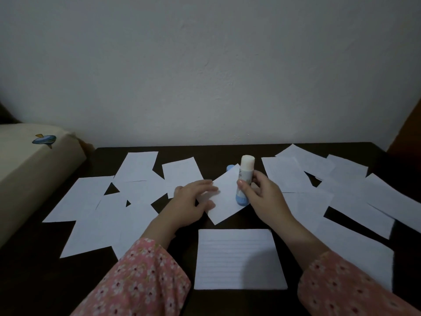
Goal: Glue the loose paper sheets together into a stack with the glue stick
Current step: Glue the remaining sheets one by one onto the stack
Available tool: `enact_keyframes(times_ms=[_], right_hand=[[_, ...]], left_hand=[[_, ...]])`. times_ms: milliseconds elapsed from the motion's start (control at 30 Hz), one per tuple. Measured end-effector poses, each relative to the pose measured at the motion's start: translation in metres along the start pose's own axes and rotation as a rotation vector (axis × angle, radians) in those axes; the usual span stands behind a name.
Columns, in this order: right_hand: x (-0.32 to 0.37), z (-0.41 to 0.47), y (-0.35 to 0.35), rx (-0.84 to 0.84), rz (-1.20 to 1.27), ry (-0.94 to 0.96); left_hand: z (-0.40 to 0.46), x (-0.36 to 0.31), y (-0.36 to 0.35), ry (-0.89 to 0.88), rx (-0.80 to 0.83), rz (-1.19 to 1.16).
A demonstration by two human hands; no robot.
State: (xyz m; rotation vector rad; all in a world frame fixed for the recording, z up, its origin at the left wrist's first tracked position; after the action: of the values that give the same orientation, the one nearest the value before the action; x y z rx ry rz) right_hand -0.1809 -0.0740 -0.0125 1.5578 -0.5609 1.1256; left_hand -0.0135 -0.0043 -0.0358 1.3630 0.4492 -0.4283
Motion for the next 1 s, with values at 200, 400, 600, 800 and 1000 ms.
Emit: enact_keyframes(times_ms=[200,400,600,800,1000], right_hand=[[0.0,0.006,-0.013,0.051,-0.168,-0.004],[-0.01,-0.003,-0.003,-0.044,-0.057,-0.08],[-0.008,-0.006,-0.003,-0.071,-0.063,-0.114],[-0.009,-0.01,-0.007,-0.037,-0.043,-0.155],[0.002,-0.008,0.0,-0.028,0.123,-0.145]], left_hand=[[-0.006,0.027,0.02,0.228,-0.191,0.214],[-0.007,0.027,0.021,0.238,-0.182,0.287],[-0.009,-0.001,0.004,0.146,-0.031,0.364],[-0.012,0.008,0.005,0.164,0.001,0.321],[-0.012,-0.008,0.011,0.113,-0.11,0.19]])
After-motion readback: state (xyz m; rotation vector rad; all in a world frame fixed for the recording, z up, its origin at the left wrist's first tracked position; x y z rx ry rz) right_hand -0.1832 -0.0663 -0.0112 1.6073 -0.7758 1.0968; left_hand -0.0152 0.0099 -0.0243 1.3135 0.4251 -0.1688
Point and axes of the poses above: each hand's wrist, its own z-axis towards the middle knuckle, its own y-axis out of the back of the hand, x = y × z, the point moved 10 cm from there along z, towards the middle knuckle, and after that the axes turned 9 degrees about -y, right-handed, at the moved point
